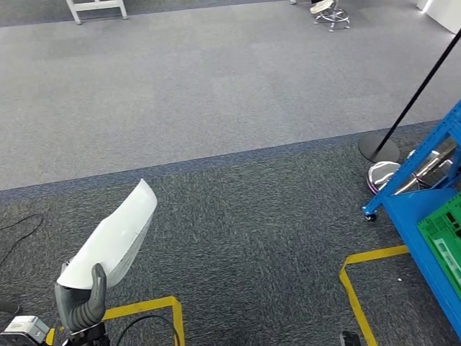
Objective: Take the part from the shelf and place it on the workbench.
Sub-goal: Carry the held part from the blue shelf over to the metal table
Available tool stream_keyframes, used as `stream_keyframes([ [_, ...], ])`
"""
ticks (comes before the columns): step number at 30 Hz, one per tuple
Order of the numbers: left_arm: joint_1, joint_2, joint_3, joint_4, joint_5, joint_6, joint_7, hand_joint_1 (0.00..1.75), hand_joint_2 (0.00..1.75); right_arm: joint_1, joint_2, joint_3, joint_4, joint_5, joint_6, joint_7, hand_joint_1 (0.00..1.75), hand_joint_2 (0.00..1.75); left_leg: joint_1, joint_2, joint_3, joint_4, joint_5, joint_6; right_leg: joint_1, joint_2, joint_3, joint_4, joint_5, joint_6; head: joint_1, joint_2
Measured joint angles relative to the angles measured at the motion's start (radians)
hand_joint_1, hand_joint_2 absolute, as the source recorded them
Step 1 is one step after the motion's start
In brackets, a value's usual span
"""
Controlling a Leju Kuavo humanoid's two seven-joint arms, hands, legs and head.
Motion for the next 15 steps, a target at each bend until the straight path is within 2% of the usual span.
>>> stream_keyframes([
  [1, 0.000, 0.000, 0.000, 0.000, 0.001, 0.001, 0.000, 1.75, 1.75, 0.000, 0.000, 0.000, 0.000, 0.002, 0.000, 0.000, 0.00, 1.75, 0.000, -0.014, 0.001, 0.001, 0.000, 0.000, 0.000, 0.004, 0.015, -0.044, 0.035, -0.003, 0.000, 0.000],
  [2, 0.000, 0.001, 0.000, 0.000, 0.002, 0.000, 0.000, 1.75, 1.75, 0.000, -0.001, 0.000, 0.000, 0.005, 0.000, -0.001, 0.00, 1.75, 0.000, -0.026, 0.002, 0.003, 0.000, -0.001, 0.000, 0.018, 0.043, -0.113, 0.077, -0.005, 0.000, 0.000],
  [3, 0.000, 0.001, -0.001, -0.001, 0.002, 0.000, 0.000, 1.75, 1.75, -0.001, -0.001, 0.000, 0.000, 0.008, 0.000, -0.002, 0.00, 1.75, -0.001, -0.039, 0.001, 0.006, -0.002, -0.003, -0.002, 0.041, 0.073, -0.184, 0.107, -0.008, 0.000, 0.000],
  [4, 0.000, 0.001, -0.002, -0.002, 0.003, 0.000, 0.000, 1.75, 1.75, -0.002, -0.001, 0.000, 0.000, 0.011, 0.000, -0.003, 0.00, 1.75, -0.002, -0.050, -0.002, 0.010, -0.002, -0.006, -0.004, 0.059, 0.095, -0.236, 0.124, -0.010, 0.000, 0.000],
  [5, 0.000, 0.001, -0.002, -0.004, 0.003, 0.000, 0.000, 1.75, 1.75, -0.002, -0.001, 0.000, 0.001, 0.013, 0.000, -0.004, 0.00, 1.75, -0.001, -0.061, -0.006, 0.012, -0.002, -0.011, -0.004, 0.072, 0.111, -0.266, 0.129, -0.012, 0.000, 0.000],
  [6, 0.001, 0.001, -0.003, -0.006, 0.003, -0.001, 0.000, 1.75, 1.75, -0.003, -0.002, 0.000, 0.001, 0.014, 0.000, -0.004, 0.00, 1.75, 0.000, -0.072, -0.011, 0.014, 0.000, -0.018, -0.003, 0.074, 0.117, -0.275, 0.126, -0.015, -0.001, 0.000],
  [7, 0.003, 0.002, -0.003, -0.007, 0.003, -0.001, 0.000, 1.75, 1.75, -0.004, -0.001, 0.000, 0.001, 0.015, 0.000, -0.005, 0.00, 1.75, 0.001, -0.083, -0.014, 0.013, 0.003, -0.024, -0.003, 0.063, 0.120, -0.277, 0.128, -0.019, -0.001, 0.000],
  [8, 0.005, 0.002, -0.003, -0.009, 0.003, -0.001, 0.000, 1.75, 1.75, -0.005, -0.001, 0.000, 0.002, 0.016, 0.000, -0.005, 0.00, 1.75, 0.002, -0.082, -0.017, 0.017, 0.001, -0.029, -0.003, 0.051, 0.124, -0.280, 0.131, -0.024, -0.001, 0.000],
  [9, 0.006, 0.003, -0.003, -0.011, 0.003, -0.001, 0.000, 1.75, 1.75, -0.005, 0.000, 0.000, 0.002, 0.016, -0.001, -0.006, 0.00, 1.75, 0.001, -0.067, -0.025, 0.033, -0.009, -0.035, -0.004, 0.038, 0.126, -0.283, 0.133, -0.029, -0.004, 0.000],
  [10, 0.006, 0.004, -0.003, -0.012, 0.003, -0.001, 0.000, 1.75, 1.75, -0.004, 0.000, 0.000, 0.002, 0.017, -0.001, -0.007, 0.00, 1.75, 0.001, -0.042, -0.040, 0.068, -0.031, -0.040, -0.005, 0.024, 0.129, -0.287, 0.135, -0.033, -0.006, 0.000],
  [12, 0.004, 0.006, -0.004, -0.014, 0.002, -0.002, 0.000, 1.75, 1.75, -0.002, 0.000, 0.000, 0.002, 0.018, -0.003, -0.009, 0.00, 1.75, 0.005, 0.015, -0.097, 0.192, -0.096, -0.050, -0.003, -0.005, 0.131, -0.288, 0.133, -0.038, -0.012, 0.000],
  [13, 0.004, 0.006, -0.004, -0.014, 0.002, -0.002, 0.000, 1.75, 1.75, -0.001, 0.000, -0.001, 0.002, 0.018, -0.003, -0.009, 0.00, 1.75, 0.008, 0.028, -0.127, 0.256, -0.122, -0.054, -0.001, -0.020, 0.132, -0.288, 0.132, -0.039, -0.012, 0.000],
  [14, 0.005, 0.007, -0.004, -0.014, 0.002, -0.002, 0.000, 1.75, 1.75, 0.000, 0.000, -0.001, 0.002, 0.018, -0.004, -0.009, 0.00, 1.75, 0.011, 0.035, -0.145, 0.296, -0.132, -0.057, 0.000, -0.035, 0.132, -0.288, 0.130, -0.040, -0.012, 0.000],
  [15, 0.006, 0.008, -0.004, -0.014, 0.002, -0.002, 0.000, 1.75, 1.75, -0.001, 0.000, -0.001, 0.002, 0.018, -0.004, -0.009, 0.00, 1.75, 0.014, 0.039, -0.146, 0.299, -0.122, -0.059, 0.000, -0.049, 0.134, -0.288, 0.128, -0.039, -0.012, 0.000],
])
